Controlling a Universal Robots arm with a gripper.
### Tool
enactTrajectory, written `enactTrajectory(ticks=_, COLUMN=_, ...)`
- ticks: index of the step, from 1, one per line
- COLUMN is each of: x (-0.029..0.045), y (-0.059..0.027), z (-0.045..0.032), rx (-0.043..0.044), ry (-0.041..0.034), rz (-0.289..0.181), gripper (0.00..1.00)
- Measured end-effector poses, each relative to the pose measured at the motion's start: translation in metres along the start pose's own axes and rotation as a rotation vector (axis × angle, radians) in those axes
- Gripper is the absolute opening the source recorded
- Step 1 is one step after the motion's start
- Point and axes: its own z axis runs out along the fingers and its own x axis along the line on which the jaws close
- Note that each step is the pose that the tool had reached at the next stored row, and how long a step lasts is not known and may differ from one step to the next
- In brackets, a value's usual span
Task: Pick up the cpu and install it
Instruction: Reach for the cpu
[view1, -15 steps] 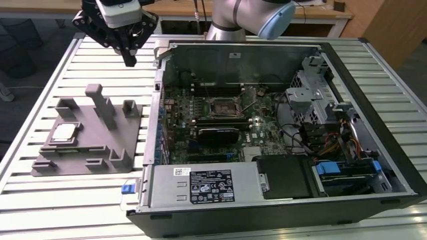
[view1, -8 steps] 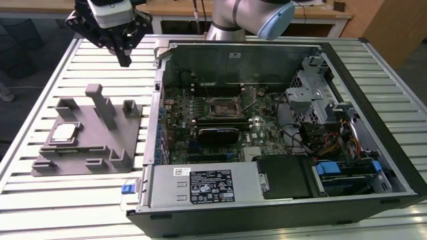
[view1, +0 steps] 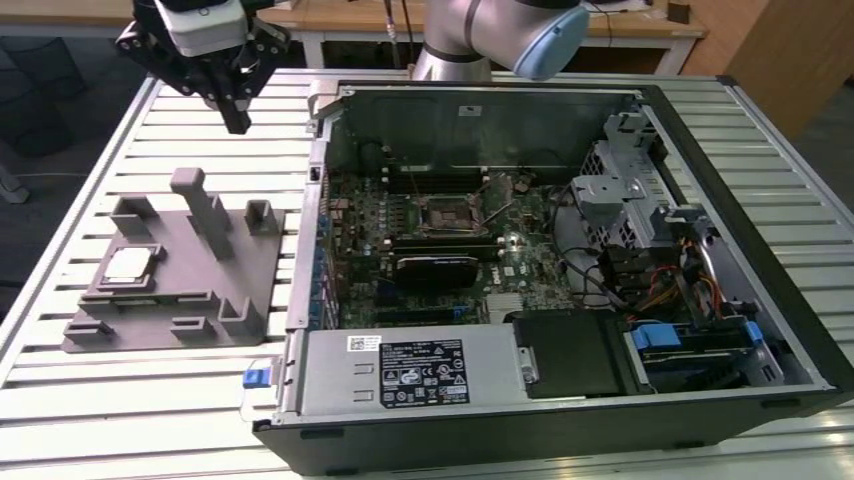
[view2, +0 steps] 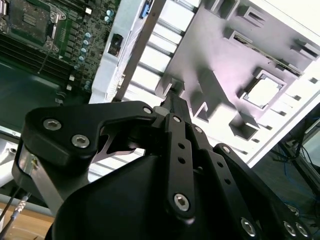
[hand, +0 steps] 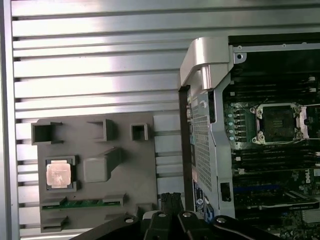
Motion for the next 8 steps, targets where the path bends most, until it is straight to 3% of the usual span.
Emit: enactTrajectory(ticks=8, x=0.0112, y=-0.0007, z=-0.0001, rx=0.0, ry=0.0, rz=0.0, gripper=0.11)
